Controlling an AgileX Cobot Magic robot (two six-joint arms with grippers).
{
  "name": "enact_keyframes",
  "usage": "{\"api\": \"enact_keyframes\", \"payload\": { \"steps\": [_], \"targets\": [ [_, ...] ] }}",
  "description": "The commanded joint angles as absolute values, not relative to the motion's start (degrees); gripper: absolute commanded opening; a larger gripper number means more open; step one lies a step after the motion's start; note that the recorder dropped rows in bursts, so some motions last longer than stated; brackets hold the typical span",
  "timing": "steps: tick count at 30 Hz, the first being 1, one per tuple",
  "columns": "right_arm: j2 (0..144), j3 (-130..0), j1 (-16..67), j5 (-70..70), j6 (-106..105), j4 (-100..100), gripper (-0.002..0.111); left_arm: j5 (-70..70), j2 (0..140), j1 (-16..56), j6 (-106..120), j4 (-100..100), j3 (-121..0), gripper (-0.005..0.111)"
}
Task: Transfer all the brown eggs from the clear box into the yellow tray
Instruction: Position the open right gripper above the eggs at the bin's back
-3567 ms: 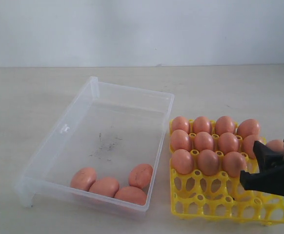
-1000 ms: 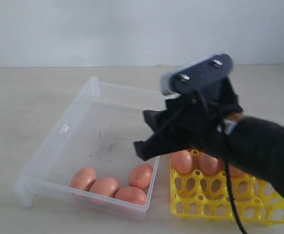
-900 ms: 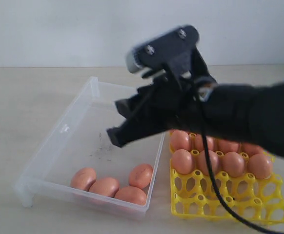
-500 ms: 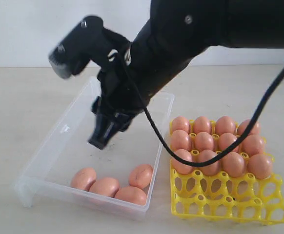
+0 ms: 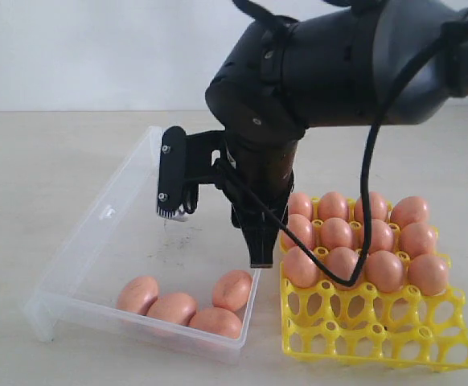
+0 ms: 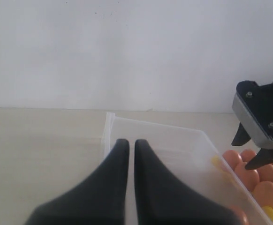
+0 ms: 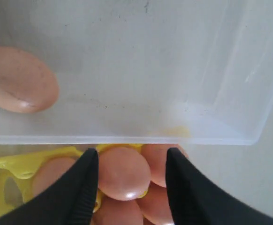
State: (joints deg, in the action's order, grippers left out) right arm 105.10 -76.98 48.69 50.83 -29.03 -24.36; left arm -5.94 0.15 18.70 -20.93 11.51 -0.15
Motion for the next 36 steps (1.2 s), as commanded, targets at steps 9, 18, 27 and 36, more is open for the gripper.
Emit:
{"api": "enact_keyframes", "payload": {
  "steps": [9,18,27,36],
  "targets": [
    [109.4,-77.2,48.6,52.1,-41.3,-17.9,0.036,-5.8,0.0,19.2,-21.4,11.4,0.0,0.004],
    [109.4,-77.2,51.6,52.1,-50.8,-9.8,0.036,-5.8,0.0,19.2,-21.4,11.4,0.0,0.004],
    [110.4,-77.2,57.2,55.5,-57.9,-11.4,0.037,-5.8,0.0,19.2,-21.4,11.4,0.0,0.004],
    [114.6,-77.2,57.2,51.6,-57.5,-18.1,0.037,-5.6,0.0,19.2,-21.4,11.4,0.0,0.004]
  ]
}}
